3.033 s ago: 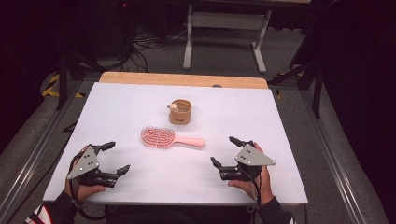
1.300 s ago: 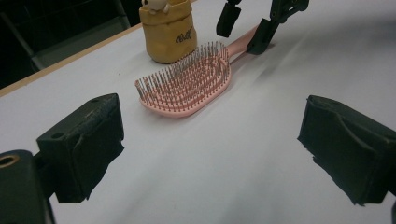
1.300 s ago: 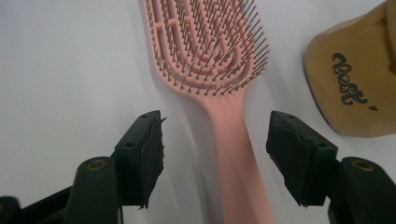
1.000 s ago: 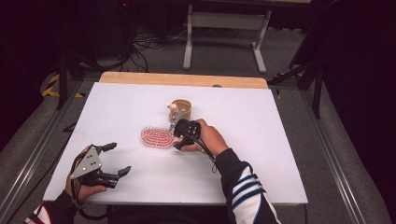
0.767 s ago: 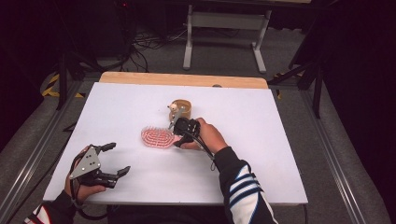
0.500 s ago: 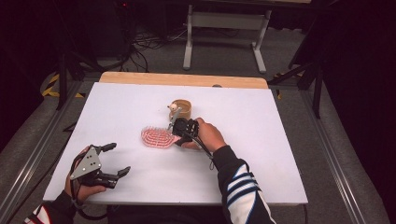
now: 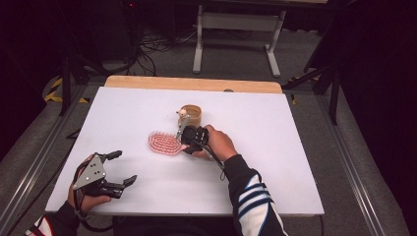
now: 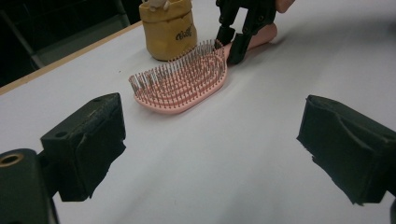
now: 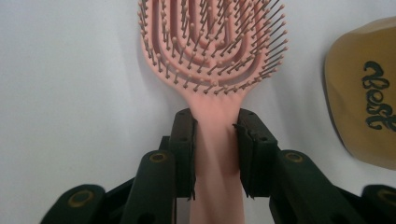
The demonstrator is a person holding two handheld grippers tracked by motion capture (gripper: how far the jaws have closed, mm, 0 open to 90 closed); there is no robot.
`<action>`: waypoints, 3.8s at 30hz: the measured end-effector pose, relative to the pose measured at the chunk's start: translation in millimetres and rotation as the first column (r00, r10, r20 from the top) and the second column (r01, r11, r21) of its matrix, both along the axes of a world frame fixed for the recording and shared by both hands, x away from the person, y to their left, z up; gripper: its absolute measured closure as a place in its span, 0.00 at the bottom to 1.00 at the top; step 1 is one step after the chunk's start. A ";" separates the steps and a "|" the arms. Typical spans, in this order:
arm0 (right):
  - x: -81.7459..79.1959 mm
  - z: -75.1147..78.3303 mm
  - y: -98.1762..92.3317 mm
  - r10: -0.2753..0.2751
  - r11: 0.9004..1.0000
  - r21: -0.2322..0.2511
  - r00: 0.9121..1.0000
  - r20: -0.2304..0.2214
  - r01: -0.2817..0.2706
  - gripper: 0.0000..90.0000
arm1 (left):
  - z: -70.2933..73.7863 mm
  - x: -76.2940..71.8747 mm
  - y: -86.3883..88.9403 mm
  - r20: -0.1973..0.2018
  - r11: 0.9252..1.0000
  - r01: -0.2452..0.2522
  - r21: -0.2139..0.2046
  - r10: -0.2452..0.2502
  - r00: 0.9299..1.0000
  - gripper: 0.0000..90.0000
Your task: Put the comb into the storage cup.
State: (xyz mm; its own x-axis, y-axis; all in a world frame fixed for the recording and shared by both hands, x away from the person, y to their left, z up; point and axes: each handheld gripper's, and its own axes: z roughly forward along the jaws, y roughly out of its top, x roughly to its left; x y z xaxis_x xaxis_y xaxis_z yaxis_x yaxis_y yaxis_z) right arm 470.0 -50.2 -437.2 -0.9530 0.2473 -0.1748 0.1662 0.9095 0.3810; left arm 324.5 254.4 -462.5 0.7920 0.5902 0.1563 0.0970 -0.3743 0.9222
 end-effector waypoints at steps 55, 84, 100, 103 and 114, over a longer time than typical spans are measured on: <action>-88.2 32.4 -55.1 -0.231 0.870 0.492 0.884 0.407 0.001 0.78 | 0.2 -3.2 -8.7 -0.016 1.000 0.007 0.000 -0.007 1.000 0.11; -120.0 30.0 -73.9 -0.274 0.827 0.562 0.865 0.421 -0.011 0.78 | 1.3 -6.7 -20.5 -0.017 0.999 0.049 0.021 -0.048 0.999 0.13; -114.2 28.3 -90.7 -0.383 0.756 0.653 0.834 0.397 0.036 0.78 | 2.8 -5.8 -17.2 -0.020 1.000 0.030 0.005 -0.030 0.999 0.13; -114.7 28.0 -91.2 -0.395 0.749 0.662 0.826 0.402 0.035 0.78 | 3.6 -4.9 -17.1 -0.026 0.999 0.032 0.007 -0.031 0.999 0.14; -116.0 29.2 -94.0 -0.429 0.726 0.687 0.804 0.412 0.036 0.78 | 3.6 -2.8 -15.1 -0.030 1.000 0.027 0.005 -0.027 0.999 0.14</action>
State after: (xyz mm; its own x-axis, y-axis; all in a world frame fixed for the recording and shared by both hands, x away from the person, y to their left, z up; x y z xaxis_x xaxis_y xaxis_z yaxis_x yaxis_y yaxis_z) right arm 354.0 -144.1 -408.0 -0.6533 0.6827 -0.3273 -0.0602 0.3841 0.9213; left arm 321.7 239.3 -458.9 0.8119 0.5679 0.1350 0.1144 -0.3817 0.9172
